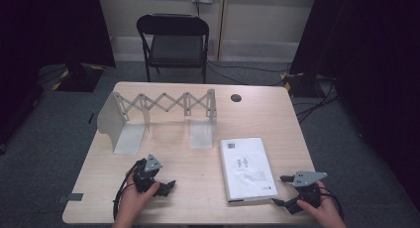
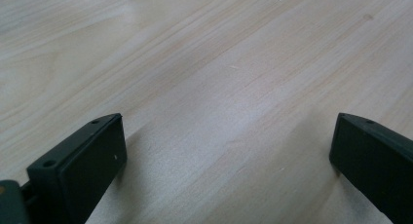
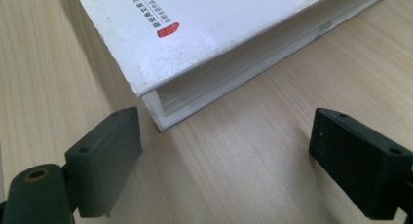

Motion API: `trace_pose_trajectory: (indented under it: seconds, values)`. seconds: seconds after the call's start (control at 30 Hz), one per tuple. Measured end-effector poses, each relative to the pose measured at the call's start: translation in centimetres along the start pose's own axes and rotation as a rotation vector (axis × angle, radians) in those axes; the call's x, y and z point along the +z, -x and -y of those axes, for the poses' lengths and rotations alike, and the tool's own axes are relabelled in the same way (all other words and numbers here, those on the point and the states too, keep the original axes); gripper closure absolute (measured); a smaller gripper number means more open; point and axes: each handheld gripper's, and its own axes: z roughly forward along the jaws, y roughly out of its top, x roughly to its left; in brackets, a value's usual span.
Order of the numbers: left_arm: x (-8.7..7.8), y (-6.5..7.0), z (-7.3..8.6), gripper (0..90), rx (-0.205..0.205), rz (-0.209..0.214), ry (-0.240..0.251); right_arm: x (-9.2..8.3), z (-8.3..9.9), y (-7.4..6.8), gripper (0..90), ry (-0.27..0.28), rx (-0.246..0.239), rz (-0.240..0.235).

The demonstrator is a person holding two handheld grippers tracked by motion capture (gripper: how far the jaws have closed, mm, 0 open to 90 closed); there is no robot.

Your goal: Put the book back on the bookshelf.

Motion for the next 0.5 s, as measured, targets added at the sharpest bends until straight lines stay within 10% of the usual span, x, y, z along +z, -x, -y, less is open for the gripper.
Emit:
trace_pose_trajectory:
  seconds: [0.33,0.5]
  values:
    - [0.1,0.5,-0.6,0.4,-0.018,-0.010,-0.035,0.0,0.0,0.0,11.5,0.001,0.005,0.004]
    - [-0.3,1.2,-1.3,19.3,-0.011,0.040,-0.059,-0.2,0.0,-0.2,14.3,-0.002,0.010,0.010]
